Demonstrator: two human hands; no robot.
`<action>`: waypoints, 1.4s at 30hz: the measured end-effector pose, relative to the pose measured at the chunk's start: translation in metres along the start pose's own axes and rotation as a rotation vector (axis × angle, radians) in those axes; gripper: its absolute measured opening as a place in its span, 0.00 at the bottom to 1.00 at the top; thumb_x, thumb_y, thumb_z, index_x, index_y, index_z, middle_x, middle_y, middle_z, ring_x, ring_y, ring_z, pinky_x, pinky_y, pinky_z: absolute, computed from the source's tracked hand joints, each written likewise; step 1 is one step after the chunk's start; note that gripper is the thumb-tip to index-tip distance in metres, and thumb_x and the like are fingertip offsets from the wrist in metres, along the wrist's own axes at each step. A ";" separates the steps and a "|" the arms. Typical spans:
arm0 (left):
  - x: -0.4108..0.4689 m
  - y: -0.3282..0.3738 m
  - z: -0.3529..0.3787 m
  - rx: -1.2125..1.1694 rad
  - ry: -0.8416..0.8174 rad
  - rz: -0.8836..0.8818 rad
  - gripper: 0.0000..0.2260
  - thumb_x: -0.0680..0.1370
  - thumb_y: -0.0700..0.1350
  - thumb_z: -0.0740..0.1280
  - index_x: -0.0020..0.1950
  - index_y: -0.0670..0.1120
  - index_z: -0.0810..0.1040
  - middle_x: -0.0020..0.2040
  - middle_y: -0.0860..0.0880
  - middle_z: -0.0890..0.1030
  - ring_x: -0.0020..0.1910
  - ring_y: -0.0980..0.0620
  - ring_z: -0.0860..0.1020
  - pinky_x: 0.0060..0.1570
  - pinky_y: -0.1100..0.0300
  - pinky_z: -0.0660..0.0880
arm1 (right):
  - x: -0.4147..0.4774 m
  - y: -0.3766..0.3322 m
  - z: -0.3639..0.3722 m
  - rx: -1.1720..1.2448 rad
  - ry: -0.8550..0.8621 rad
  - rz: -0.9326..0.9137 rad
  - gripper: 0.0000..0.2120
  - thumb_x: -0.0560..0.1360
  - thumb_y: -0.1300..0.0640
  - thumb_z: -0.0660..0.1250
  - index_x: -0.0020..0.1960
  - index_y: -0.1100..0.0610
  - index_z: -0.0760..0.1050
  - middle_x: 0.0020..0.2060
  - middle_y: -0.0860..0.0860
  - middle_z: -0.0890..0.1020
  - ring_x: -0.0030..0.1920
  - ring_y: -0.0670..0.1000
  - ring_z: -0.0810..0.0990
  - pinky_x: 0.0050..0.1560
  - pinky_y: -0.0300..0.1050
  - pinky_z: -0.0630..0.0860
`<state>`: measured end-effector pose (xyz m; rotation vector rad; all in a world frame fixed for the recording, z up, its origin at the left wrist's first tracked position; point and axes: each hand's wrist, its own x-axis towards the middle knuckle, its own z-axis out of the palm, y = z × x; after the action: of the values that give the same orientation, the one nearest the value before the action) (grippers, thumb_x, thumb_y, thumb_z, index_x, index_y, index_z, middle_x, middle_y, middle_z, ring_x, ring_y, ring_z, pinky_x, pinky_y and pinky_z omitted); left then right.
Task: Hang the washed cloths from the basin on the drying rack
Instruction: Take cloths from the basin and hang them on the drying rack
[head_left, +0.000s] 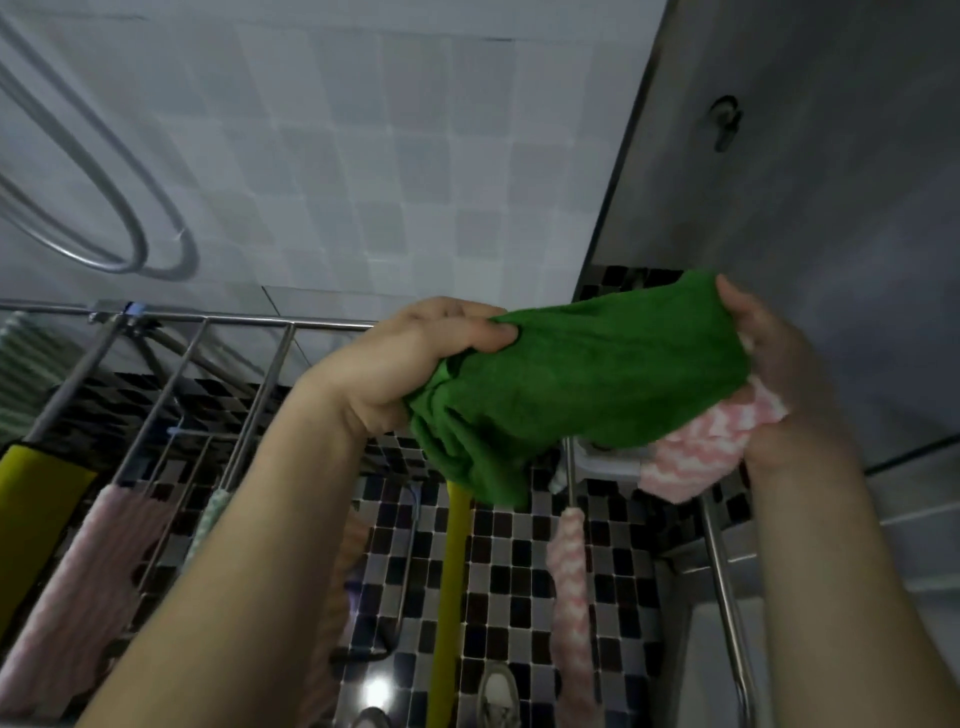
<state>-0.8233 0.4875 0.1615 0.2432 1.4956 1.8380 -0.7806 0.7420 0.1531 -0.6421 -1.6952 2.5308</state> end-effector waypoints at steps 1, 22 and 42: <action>0.004 0.001 0.005 -0.054 -0.029 -0.001 0.14 0.72 0.41 0.65 0.53 0.33 0.81 0.49 0.37 0.83 0.46 0.42 0.83 0.49 0.52 0.81 | -0.001 -0.002 -0.004 0.022 -0.026 0.014 0.14 0.68 0.47 0.68 0.40 0.58 0.85 0.39 0.55 0.85 0.40 0.52 0.84 0.45 0.45 0.80; 0.126 -0.069 -0.012 0.546 0.496 -0.116 0.07 0.71 0.36 0.72 0.44 0.47 0.82 0.34 0.48 0.79 0.32 0.54 0.77 0.31 0.69 0.74 | 0.084 0.073 -0.064 -0.837 0.471 -0.062 0.17 0.79 0.56 0.58 0.32 0.55 0.61 0.30 0.52 0.71 0.36 0.54 0.72 0.41 0.46 0.68; 0.179 -0.100 -0.009 1.050 0.722 -0.211 0.14 0.77 0.55 0.64 0.45 0.46 0.80 0.40 0.48 0.80 0.41 0.46 0.78 0.43 0.57 0.74 | 0.105 0.096 -0.032 -1.174 0.227 -0.256 0.04 0.76 0.59 0.62 0.44 0.56 0.74 0.38 0.50 0.76 0.37 0.53 0.76 0.33 0.43 0.66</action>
<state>-0.9125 0.6003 0.0149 -0.1204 2.7706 0.8240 -0.8459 0.7567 0.0236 -0.6015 -2.7860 1.0391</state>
